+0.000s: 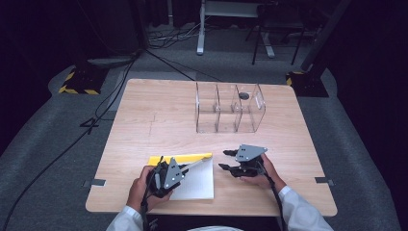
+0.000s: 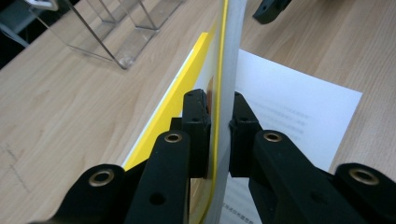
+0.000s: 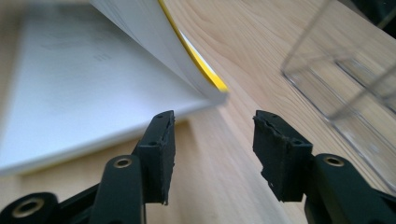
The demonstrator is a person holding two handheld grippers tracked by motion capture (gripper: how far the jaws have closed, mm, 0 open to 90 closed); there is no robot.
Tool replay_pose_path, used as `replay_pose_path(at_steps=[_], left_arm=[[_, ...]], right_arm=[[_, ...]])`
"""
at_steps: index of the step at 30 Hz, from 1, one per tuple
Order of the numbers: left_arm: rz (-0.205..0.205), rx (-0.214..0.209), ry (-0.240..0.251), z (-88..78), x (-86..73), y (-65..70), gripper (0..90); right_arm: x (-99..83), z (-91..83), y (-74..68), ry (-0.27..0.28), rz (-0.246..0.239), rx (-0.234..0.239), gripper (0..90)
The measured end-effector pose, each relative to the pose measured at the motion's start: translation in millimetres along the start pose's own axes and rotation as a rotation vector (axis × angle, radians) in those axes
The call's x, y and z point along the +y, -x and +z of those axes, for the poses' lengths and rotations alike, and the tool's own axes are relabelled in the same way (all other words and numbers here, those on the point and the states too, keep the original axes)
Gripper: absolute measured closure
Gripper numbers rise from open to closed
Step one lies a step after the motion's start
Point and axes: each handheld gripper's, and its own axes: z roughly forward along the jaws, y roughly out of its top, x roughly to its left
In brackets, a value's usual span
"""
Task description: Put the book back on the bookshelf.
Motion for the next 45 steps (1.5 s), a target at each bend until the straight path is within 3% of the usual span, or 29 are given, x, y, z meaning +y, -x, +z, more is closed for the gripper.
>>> replay_pose_path(at_steps=[3, 8, 11, 12, 14, 19, 20, 21, 22, 23, 24, 25, 27, 33, 35, 40, 41, 45], left_arm=[[0.026, 0.023, -0.004, -2.7, 2.3, 1.3, 82.4], [0.003, 0.012, 0.033, -6.7, 1.8, -1.5, 82.5], [-0.010, 0.003, 0.046, -7.3, 2.2, -1.4, 82.4], [-0.007, -0.002, 0.050, -7.4, 2.5, -1.6, 82.4], [-0.014, -0.011, 0.059, -6.0, 3.5, -0.9, 82.4], [-0.021, -0.037, 0.102, 1.6, 10.6, 0.7, 82.4], [-0.024, -0.040, 0.120, 1.8, 13.0, 0.1, 82.3], [-0.029, -0.050, 0.143, 2.6, 15.5, 0.0, 82.4], [-0.032, -0.061, 0.161, 3.4, 18.4, -0.5, 82.4], [-0.040, -0.071, 0.183, 4.7, 21.4, -0.6, 82.4], [-0.044, -0.084, 0.212, 7.2, 26.8, -1.5, 82.4], [-0.044, -0.084, 0.212, 7.2, 26.8, -1.5, 82.4], [-0.081, -0.120, 0.270, 12.7, 32.6, -2.3, 82.2], [-0.102, -0.126, 0.274, 6.9, 29.0, 0.3, 80.9], [-0.132, -0.130, 0.286, -0.4, 21.7, 0.3, 80.8], [-0.159, -0.087, 0.288, -19.3, 3.8, 7.8, 81.4], [-0.186, -0.074, 0.308, -26.5, -5.2, 7.8, 81.4], [-0.209, -0.078, 0.323, -34.9, -17.0, 4.9, 81.1]], right_arm=[[-3.9, 7.1, 2.2, -0.030, 0.000, -0.027, 44.5], [-9.6, 27.4, 2.1, -0.065, 0.050, 0.003, 34.7], [-8.9, 31.3, 0.3, -0.067, 0.041, 0.007, 32.4], [-7.2, 32.2, -1.5, -0.039, 0.058, 0.040, 31.8], [-6.6, 31.5, -1.6, -0.019, 0.067, 0.056, 32.1], [-7.1, 17.8, 2.2, 0.035, 0.095, 0.024, 35.3], [-8.3, 6.2, 8.5, 0.100, 0.138, 0.019, 35.8], [-8.0, -0.6, 12.0, 0.133, 0.161, 0.018, 35.8], [-8.0, -0.6, 12.0, 0.133, 0.161, 0.018, 35.8], [-5.5, -13.3, 18.3, 0.180, 0.182, 0.000, 35.8], [-3.9, -19.0, 20.1, 0.194, 0.184, -0.013, 35.8], [-3.9, -19.0, 20.1, 0.194, 0.184, -0.013, 35.8], [0.2, -32.5, 23.1, 0.224, 0.181, -0.035, 35.8], [12.7, -38.3, 18.8, 0.244, 0.150, -0.060, 35.8], [16.6, -39.2, 16.1, 0.256, 0.139, -0.051, 35.8], [43.5, -39.2, 0.6, 0.311, 0.098, -0.029, 35.8], [49.7, -37.8, -2.8, 0.309, 0.087, -0.026, 35.8], [67.1, -32.4, -10.7, 0.313, 0.061, -0.016, 35.8]])
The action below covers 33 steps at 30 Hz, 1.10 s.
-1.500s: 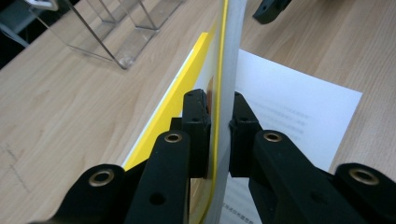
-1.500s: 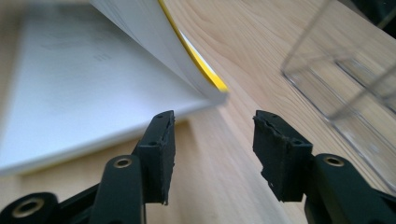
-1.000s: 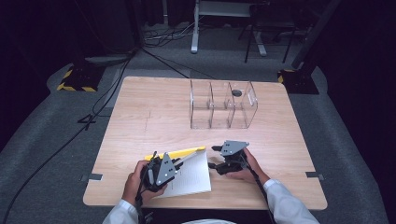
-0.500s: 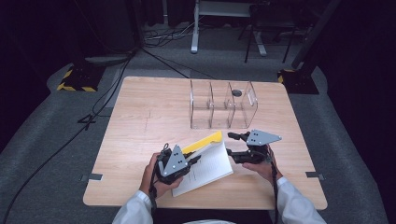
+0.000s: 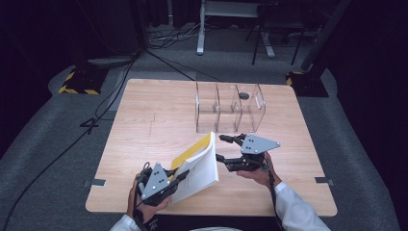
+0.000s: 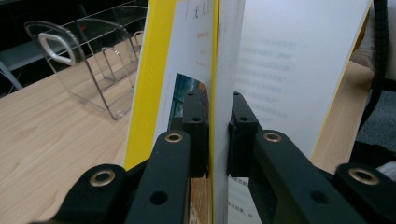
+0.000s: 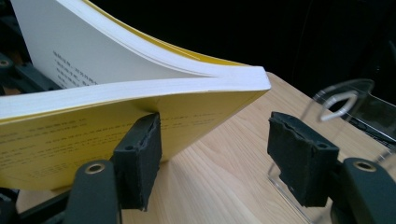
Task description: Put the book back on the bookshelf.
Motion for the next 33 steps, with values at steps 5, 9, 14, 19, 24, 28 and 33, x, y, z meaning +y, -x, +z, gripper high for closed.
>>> replay_pose_path(at_steps=[5, 9, 14, 19, 24, 28, 33], left_arm=[[-0.042, -0.032, 0.013, -17.6, -11.9, -11.9, 78.7], [-0.026, -0.048, 0.029, -25.6, -21.0, -14.8, 74.3], [-0.029, -0.082, 0.010, -26.6, -28.9, -21.7, 68.6], [-0.043, -0.186, -0.083, -16.9, -43.0, -27.2, 49.9], [-0.087, -0.235, -0.073, -6.7, -46.9, -31.2, 39.3], [-0.106, -0.253, -0.081, 4.1, -46.2, -31.0, 27.2], [-0.092, -0.290, -0.094, 4.6, -43.6, -30.3, 22.4]], right_arm=[[14.6, 18.4, -15.5, -0.001, -0.019, 0.062, 35.8], [18.5, 33.5, -31.2, -0.014, -0.035, 0.108, 35.6], [16.0, 48.5, -43.7, -0.025, -0.036, 0.155, 35.7], [13.9, 57.2, -51.4, -0.039, -0.052, 0.166, 35.7], [9.6, 59.8, -48.2, -0.051, -0.023, 0.165, 35.4], [7.3, 58.5, -45.6, -0.053, -0.008, 0.164, 35.5], [6.0, 56.2, -45.0, -0.054, -0.005, 0.156, 35.8]])
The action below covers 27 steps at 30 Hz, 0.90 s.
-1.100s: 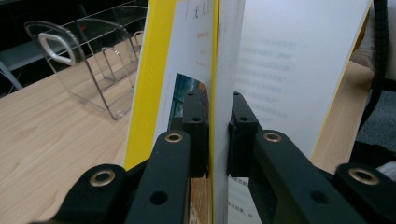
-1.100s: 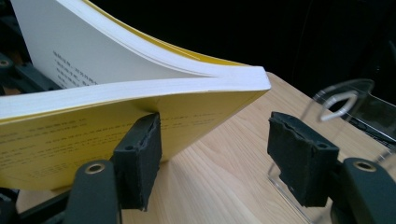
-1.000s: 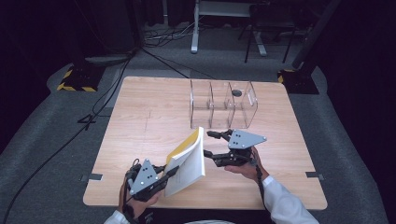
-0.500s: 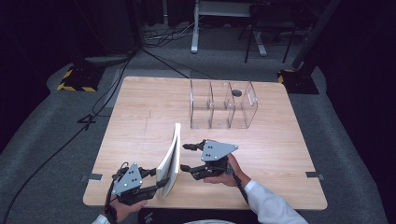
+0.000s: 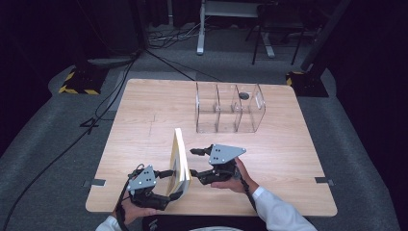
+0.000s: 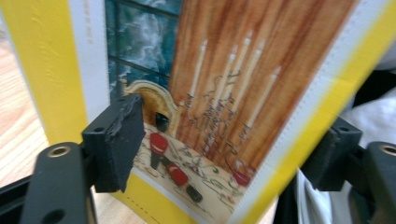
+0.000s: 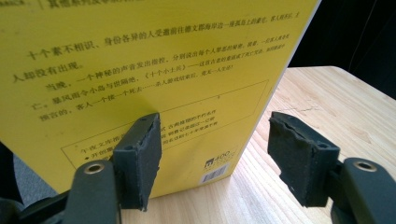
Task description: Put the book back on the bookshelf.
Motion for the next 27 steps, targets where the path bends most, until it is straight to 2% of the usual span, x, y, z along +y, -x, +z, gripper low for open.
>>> replay_pose_path(at_steps=[1, 2, 3, 5, 6, 9, 11, 13, 14, 17, 18, 19, 21, 22, 25, 26, 27], left_arm=[[0.001, 0.000, -0.003, 0.1, 0.6, 1.6, 23.3], [0.014, -0.018, -0.012, 0.6, 1.6, 2.4, 22.7], [0.011, -0.027, -0.020, 1.8, 2.2, 3.4, 17.1], [0.024, -0.004, -0.040, 4.3, 4.2, 8.0, 12.9], [0.021, -0.010, -0.043, 4.2, 4.8, 8.7, 10.7], [0.012, 0.014, -0.035, 4.5, 5.4, 12.6, 8.2], [-0.007, 0.059, -0.026, 8.2, 5.0, 17.5, 5.0], [-0.004, 0.125, -0.039, 13.9, 5.3, 25.8, 0.2], [0.005, 0.166, -0.050, 16.4, 6.0, 29.0, 0.3], [0.008, 0.238, -0.034, 20.3, 5.5, 31.2, 0.8], [0.008, 0.238, -0.034, 20.3, 5.5, 31.2, 1.6], [-0.005, 0.277, -0.018, 22.2, 5.7, 30.4, 2.6], [-0.026, 0.305, 0.005, 22.0, 6.2, 28.8, 5.5], [-0.032, 0.335, 0.021, 20.8, 6.2, 27.7, 9.1], [-0.048, 0.348, 0.040, 17.5, 6.1, 24.3, 29.6], [-0.049, 0.347, 0.051, 15.7, 6.1, 22.3, 29.6], [-0.047, 0.348, 0.058, 14.5, 6.2, 21.8, 39.2]], right_arm=[[-0.3, -0.1, 0.1, 0.002, 0.003, 0.000, 35.8], [-0.4, 0.1, 0.5, 0.002, 0.003, 0.004, 35.9], [-0.2, 0.7, 0.5, 0.006, 0.004, -0.001, 36.6], [0.8, 2.0, 0.0, 0.003, 0.002, -0.012, 36.6], [1.3, 2.1, -0.1, 0.003, -0.004, -0.014, 36.6], [1.8, 3.6, -0.8, 0.006, -0.003, -0.014, 36.8], [2.9, 5.1, -2.2, 0.008, -0.004, -0.019, 37.0], [4.5, 6.6, -3.4, 0.006, -0.010, -0.024, 37.2], [5.3, 7.2, -4.0, 0.004, -0.014, -0.027, 37.3], [6.6, 8.2, -4.7, 0.005, -0.014, -0.024, 37.4], [6.9, 8.3, -4.9, 0.008, -0.013, -0.016, 37.4], [7.6, 8.7, -5.9, 0.011, -0.014, -0.010, 37.6], [9.2, 9.4, -7.8, 0.009, -0.026, -0.008, 38.3], [10.3, 9.7, -8.5, 0.005, -0.032, -0.010, 38.2], [12.3, 10.9, -8.4, 0.001, -0.036, -0.005, 38.0], [13.1, 11.6, -8.3, 0.001, -0.033, 0.001, 37.5], [14.4, 13.3, -10.0, -0.005, -0.046, 0.004, 35.2]])
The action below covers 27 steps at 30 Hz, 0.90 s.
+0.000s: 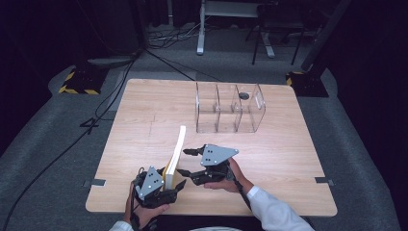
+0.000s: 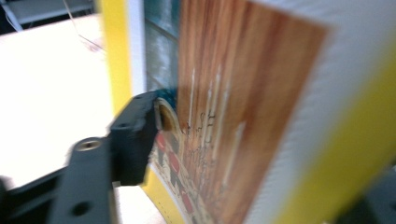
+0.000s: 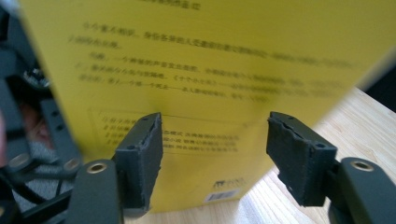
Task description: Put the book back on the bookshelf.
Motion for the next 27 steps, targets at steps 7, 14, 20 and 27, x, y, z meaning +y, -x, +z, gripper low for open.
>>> replay_pose_path(at_steps=[7, 14, 20, 27], left_arm=[[-0.015, 0.004, 0.054, -12.7, -2.6, -13.7, 67.9], [0.008, -0.116, 0.085, -11.9, -2.2, -17.4, 74.6], [0.056, -0.216, 0.088, 2.5, 6.7, -13.6, 74.8], [0.083, -0.375, 0.103, 39.2, 26.2, -8.2, 74.7]], right_arm=[[-2.7, -5.8, 7.0, -0.007, 0.023, -0.058, 35.5], [-14.5, -20.5, 26.7, -0.006, 0.058, -0.101, 33.8], [-30.2, -36.4, 40.7, -0.005, 0.076, -0.026, 29.1], [-54.8, -67.4, 53.3, -0.060, 0.044, 0.049, 32.3]])
